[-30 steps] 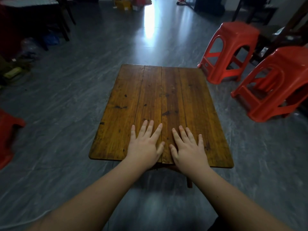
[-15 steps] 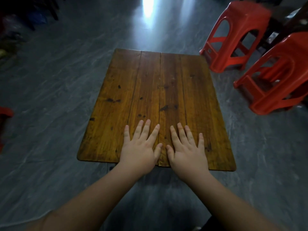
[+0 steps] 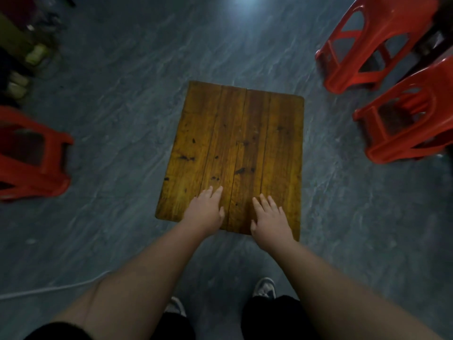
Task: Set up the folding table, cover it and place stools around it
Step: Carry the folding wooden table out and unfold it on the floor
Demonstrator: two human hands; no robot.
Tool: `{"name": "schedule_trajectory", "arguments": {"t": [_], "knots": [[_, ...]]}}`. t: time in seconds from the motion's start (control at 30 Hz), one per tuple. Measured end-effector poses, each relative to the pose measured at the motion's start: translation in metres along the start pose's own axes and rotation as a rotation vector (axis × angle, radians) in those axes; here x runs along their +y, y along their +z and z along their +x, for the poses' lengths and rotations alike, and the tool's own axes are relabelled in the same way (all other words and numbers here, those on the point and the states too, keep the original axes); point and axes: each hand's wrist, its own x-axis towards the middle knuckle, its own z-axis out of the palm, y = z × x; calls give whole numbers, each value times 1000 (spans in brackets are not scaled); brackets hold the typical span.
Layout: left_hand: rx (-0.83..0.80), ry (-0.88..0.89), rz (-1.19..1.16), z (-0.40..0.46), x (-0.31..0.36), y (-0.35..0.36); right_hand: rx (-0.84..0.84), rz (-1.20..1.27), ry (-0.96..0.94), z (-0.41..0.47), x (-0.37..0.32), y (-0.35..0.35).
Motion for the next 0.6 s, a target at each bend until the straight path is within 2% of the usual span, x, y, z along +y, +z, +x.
{"name": "schedule_trajectory", "arguments": {"t": [0.13,0.33,0.43,0.6], "knots": [[50,11,-37,-46,27,-50,-1,93,-62,-51,8,-64],[118,-20,-43,-93,80,-92,54,71,-176,-93,33,-153],[170,-57,-86,-102,96,-93,54,21,-248,-97,38,-176],[189,-78,-137,-101,113,-94,-35,-29,-289,-79,34,-195]]}}
